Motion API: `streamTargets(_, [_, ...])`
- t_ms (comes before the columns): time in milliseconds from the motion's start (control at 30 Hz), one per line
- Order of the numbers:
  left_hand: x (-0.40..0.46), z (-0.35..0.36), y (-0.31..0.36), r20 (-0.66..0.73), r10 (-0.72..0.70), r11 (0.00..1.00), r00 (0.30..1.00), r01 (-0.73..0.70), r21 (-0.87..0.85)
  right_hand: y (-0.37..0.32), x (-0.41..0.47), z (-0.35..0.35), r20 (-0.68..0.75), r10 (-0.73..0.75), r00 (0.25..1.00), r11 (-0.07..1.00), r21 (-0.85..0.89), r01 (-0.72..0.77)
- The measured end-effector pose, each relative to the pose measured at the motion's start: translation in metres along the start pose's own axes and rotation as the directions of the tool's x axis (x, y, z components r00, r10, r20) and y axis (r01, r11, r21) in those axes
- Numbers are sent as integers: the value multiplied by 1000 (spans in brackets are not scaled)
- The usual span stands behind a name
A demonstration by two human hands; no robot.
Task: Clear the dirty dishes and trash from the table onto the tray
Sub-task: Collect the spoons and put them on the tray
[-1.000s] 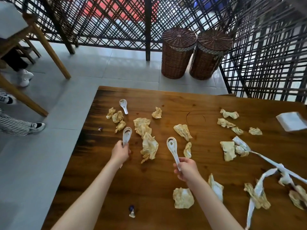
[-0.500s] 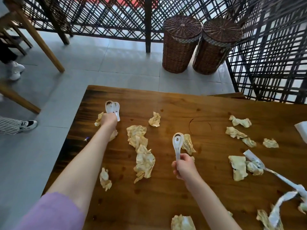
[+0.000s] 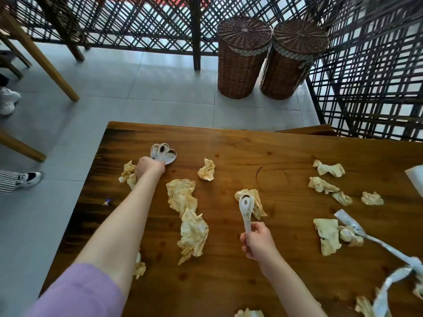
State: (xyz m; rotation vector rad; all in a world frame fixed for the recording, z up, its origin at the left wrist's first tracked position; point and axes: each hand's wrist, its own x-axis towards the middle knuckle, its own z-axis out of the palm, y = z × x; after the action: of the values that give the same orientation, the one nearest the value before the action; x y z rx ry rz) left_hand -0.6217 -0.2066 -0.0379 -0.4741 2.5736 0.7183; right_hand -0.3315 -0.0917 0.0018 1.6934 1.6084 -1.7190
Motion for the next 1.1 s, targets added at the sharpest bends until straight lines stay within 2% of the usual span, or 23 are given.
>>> streamTargets(300, [-34,-7,-30,65,178,980,982,-171,-99,11,-16,2,-14,-3,1000,999,43,3])
streamTargets(567, [-114,-37,-95,256,331,932,908,-273,-238,34,-60,19,2,-22,1000,991,132,22])
streamTargets(733, [-171,-47,-131,343,375,915,861,-284,-287,51,-93,27,4,-20,1000,975,223,19])
streamTargets(867, [-203,-53,-153,412,363,917,836,-241,-318,70,-118,29,8,-79,997,961,268,74])
streamTargets(1100, [-248,-54,-179,501,447,878,741,-256,-405,100,-149,24,-65,-49,997,941,332,68])
